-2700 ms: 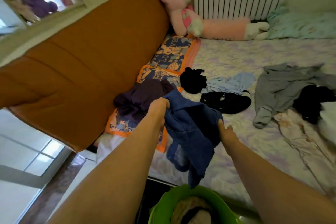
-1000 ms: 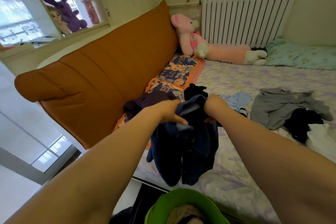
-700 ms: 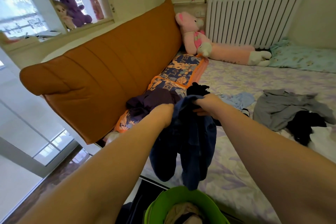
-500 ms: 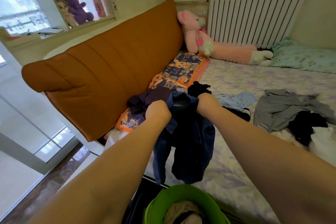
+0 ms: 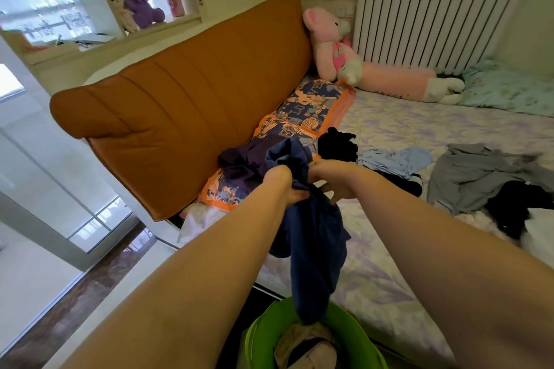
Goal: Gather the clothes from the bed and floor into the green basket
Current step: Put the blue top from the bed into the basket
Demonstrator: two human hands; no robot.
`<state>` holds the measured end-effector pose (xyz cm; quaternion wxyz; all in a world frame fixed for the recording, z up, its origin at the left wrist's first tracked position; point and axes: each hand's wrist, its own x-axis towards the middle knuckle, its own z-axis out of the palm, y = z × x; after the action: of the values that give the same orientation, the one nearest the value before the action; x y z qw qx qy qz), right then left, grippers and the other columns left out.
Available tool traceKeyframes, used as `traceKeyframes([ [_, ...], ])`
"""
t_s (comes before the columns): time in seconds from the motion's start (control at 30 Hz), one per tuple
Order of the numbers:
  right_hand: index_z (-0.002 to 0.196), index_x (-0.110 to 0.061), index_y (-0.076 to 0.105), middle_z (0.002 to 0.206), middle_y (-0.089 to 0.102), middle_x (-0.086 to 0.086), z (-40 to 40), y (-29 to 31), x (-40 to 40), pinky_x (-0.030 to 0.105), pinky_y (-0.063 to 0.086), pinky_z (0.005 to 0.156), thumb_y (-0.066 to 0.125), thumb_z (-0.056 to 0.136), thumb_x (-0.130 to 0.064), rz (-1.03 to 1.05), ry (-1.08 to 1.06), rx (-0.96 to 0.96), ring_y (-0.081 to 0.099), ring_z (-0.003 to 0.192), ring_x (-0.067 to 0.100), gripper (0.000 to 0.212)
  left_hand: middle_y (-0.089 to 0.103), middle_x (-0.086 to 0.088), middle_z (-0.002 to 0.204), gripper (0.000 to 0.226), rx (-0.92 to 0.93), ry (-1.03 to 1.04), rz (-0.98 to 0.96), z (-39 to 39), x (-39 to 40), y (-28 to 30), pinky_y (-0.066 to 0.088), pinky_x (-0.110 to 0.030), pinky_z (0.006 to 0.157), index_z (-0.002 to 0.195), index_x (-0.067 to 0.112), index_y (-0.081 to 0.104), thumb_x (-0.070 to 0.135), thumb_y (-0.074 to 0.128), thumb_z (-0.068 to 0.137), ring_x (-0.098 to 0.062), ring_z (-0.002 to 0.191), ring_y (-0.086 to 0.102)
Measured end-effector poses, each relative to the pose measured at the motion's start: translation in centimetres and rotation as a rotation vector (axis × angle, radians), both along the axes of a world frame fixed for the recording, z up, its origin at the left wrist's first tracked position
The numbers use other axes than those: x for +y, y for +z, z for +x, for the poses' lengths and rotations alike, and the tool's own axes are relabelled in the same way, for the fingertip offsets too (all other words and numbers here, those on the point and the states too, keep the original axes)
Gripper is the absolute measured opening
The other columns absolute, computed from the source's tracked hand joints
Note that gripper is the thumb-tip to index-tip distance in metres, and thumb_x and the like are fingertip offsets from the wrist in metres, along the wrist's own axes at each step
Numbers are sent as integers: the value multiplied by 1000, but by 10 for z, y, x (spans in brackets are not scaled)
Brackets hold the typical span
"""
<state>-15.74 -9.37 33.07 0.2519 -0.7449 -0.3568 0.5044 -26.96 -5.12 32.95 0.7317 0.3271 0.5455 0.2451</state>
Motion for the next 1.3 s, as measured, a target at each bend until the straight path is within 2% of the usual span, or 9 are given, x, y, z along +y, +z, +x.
traceKeyframes([
  [0.13, 142, -17, 35, 132, 52, 14, -12, -13, 0, 42, 48, 91, 70, 77, -12, 78, 338, -432, 54, 115, 35, 75, 58, -24, 130, 41, 51, -58, -4, -4, -5, 5, 49, -52, 77, 136, 2, 45, 25, 40, 103, -42, 112, 61],
  [0.2, 142, -10, 39, 138, 50, 14, -21, -16, -1, 38, 43, 98, 71, 82, -15, 104, 448, -718, 51, 122, 33, 69, 63, -22, 124, 52, 146, -206, 90, -7, -5, 2, 53, -52, 77, 136, 7, 47, 43, 46, 99, -39, 101, 66],
  [0.27, 137, -8, 47, 135, 54, 16, -22, -20, -4, 37, 44, 97, 66, 86, -16, 76, 400, -784, 52, 121, 33, 55, 68, -20, 116, 65, 233, -397, 223, -17, -4, 5, 55, -49, 80, 127, 9, 51, 63, 46, 91, -34, 92, 70],
  [0.37, 127, -4, 56, 126, 59, 18, -13, -28, -8, 40, 50, 94, 65, 86, -16, -1, 243, -648, 58, 113, 35, 43, 74, -18, 94, 74, 473, -628, 497, -40, 7, 8, 58, -44, 76, 114, 3, 58, 70, 40, 88, -28, 74, 72],
  [0.47, 119, -6, 60, 122, 61, 16, -14, -35, -11, 46, 52, 94, 67, 85, -8, 20, 93, -287, 59, 111, 36, 35, 59, -16, 133, 67, 750, -892, 769, -63, 16, -9, 51, -43, 92, 135, 5, 49, 45, 69, 85, -31, 112, 62],
  [0.57, 121, -6, 59, 121, 63, 14, -26, -40, -13, 49, 53, 92, 63, 90, -4, -6, 62, 53, 61, 109, 35, 31, 33, -6, 154, 101, 809, -1080, 581, -74, 8, -31, 43, -54, 103, 152, 20, 18, 32, 82, 75, -35, 136, 39],
  [0.83, 116, 4, 57, 111, 66, 15, -38, -66, -30, 37, 55, 73, 49, 98, -4, -132, 143, 399, 65, 96, 28, 21, 56, -7, 134, 62, 555, -1060, 195, -89, -12, -72, 47, -57, 98, 133, 20, 53, 15, 79, 77, -33, 124, 51],
  [1.03, 99, 0, 59, 105, 64, 15, -46, -82, -40, 37, 56, 70, 54, 95, 1, -126, 84, 280, 64, 86, 24, 7, 57, -11, 132, 63, 521, -931, 221, -87, -29, -105, 53, -52, 90, 134, 14, 50, 2, 75, 77, -36, 119, 54],
  [1.3, 126, 2, 54, 122, 59, 17, -53, -140, -67, 39, 53, 75, 49, 96, 2, -296, 95, 139, 60, 97, 29, 31, 52, -13, 136, 63, 598, -999, 179, -77, -59, -156, 51, -51, 94, 135, 10, 46, 14, 76, 80, -37, 119, 53],
])
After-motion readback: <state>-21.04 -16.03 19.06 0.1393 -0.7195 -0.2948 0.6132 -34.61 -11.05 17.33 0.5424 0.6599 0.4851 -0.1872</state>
